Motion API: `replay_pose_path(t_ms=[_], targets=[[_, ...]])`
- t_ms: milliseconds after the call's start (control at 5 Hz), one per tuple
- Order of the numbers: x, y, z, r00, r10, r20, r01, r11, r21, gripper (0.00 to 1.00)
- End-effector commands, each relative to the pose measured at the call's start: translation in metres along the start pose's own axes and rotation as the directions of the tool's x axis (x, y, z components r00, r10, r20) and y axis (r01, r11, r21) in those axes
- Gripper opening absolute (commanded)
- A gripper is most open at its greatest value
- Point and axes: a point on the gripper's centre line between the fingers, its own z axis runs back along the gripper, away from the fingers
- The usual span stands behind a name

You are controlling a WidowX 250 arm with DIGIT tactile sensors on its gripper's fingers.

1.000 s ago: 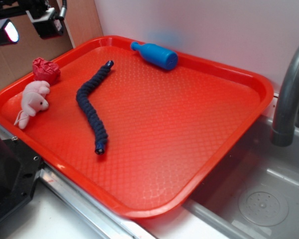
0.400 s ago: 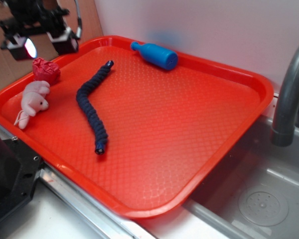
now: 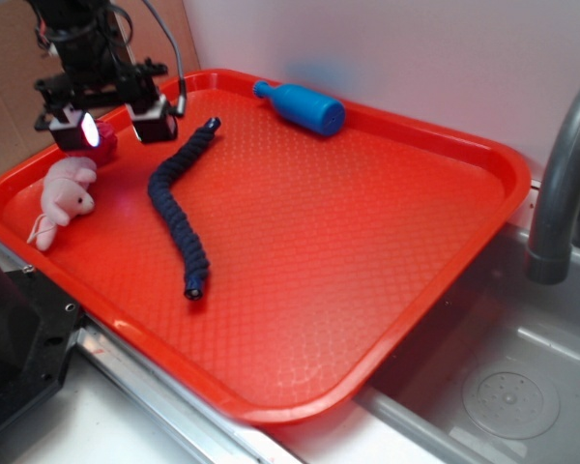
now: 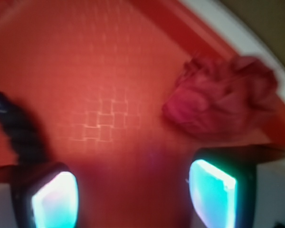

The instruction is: Grab the red paper.

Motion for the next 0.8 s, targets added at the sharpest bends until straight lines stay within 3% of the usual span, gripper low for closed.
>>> replay_pose_path(t_ms=[0, 400, 600], targets=[[0.021, 0.0, -0.01, 0.999, -0.016, 0.05, 0.015, 0.999, 0.03, 1.0], [0.026, 0.022, -0.022, 0.997, 0.003, 0.074, -0.01, 0.996, 0.091, 1.0], [0.024, 0.03, -0.015, 0.997, 0.013, 0.078, -0.02, 0.996, 0.087, 1.0]])
